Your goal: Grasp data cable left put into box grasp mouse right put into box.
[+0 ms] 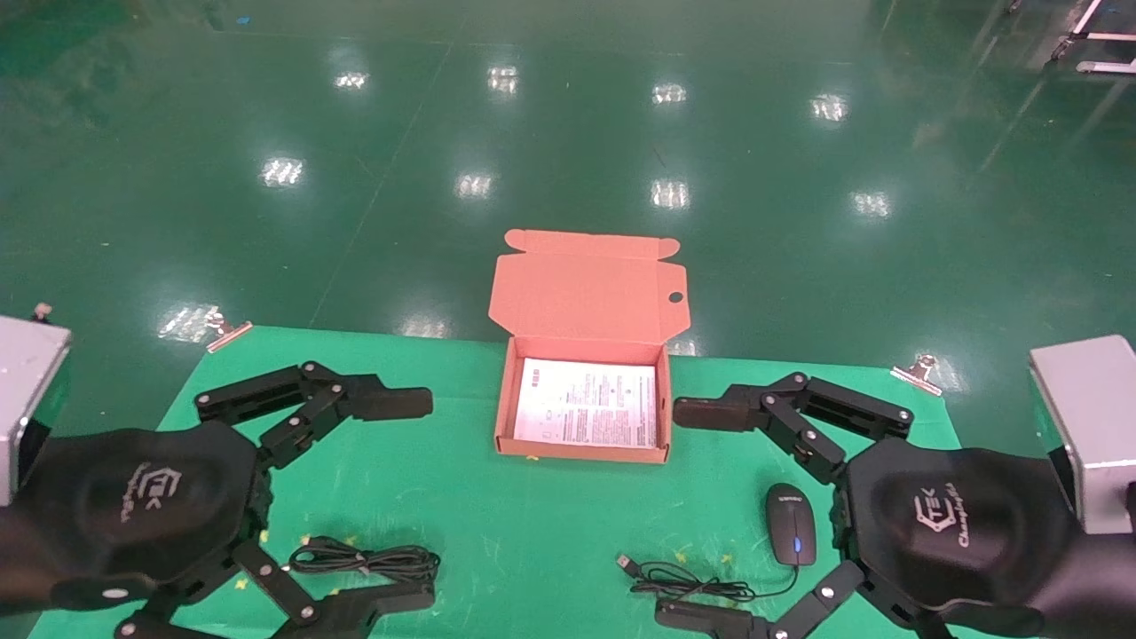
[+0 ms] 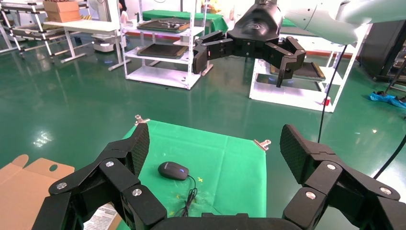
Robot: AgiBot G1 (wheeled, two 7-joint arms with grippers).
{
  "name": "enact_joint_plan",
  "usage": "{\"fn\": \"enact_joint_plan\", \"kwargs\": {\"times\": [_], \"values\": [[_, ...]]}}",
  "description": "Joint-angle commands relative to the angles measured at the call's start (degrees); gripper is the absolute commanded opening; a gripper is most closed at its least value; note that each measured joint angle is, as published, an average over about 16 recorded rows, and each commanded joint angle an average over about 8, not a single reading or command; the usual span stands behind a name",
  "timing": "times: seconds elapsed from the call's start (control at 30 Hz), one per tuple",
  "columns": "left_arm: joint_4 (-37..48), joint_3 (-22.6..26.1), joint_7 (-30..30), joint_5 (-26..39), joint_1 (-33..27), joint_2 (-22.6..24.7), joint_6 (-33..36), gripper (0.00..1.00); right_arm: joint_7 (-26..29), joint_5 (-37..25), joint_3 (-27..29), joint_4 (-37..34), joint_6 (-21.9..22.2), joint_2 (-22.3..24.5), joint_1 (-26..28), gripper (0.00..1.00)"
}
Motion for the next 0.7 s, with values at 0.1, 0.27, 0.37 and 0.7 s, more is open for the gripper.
{"fn": "enact_joint_plan", "kwargs": {"times": [0.1, 0.27, 0.37, 0.7], "values": [[0.0, 0.0, 0.0, 0.0, 0.0, 0.0, 0.0, 1.0, 0.0, 0.0, 0.0, 0.0, 0.0, 0.0, 0.0, 1.0], [0.0, 0.0, 0.0, 0.0, 0.0, 0.0, 0.0, 1.0, 0.0, 0.0, 0.0, 0.0, 0.0, 0.0, 0.0, 1.0], [0.0, 0.0, 0.0, 0.0, 0.0, 0.0, 0.0, 1.0, 0.0, 0.0, 0.0, 0.0, 0.0, 0.0, 0.0, 1.0], [0.0, 0.0, 0.0, 0.0, 0.0, 0.0, 0.0, 1.0, 0.0, 0.0, 0.0, 0.0, 0.0, 0.0, 0.0, 1.0]]}}
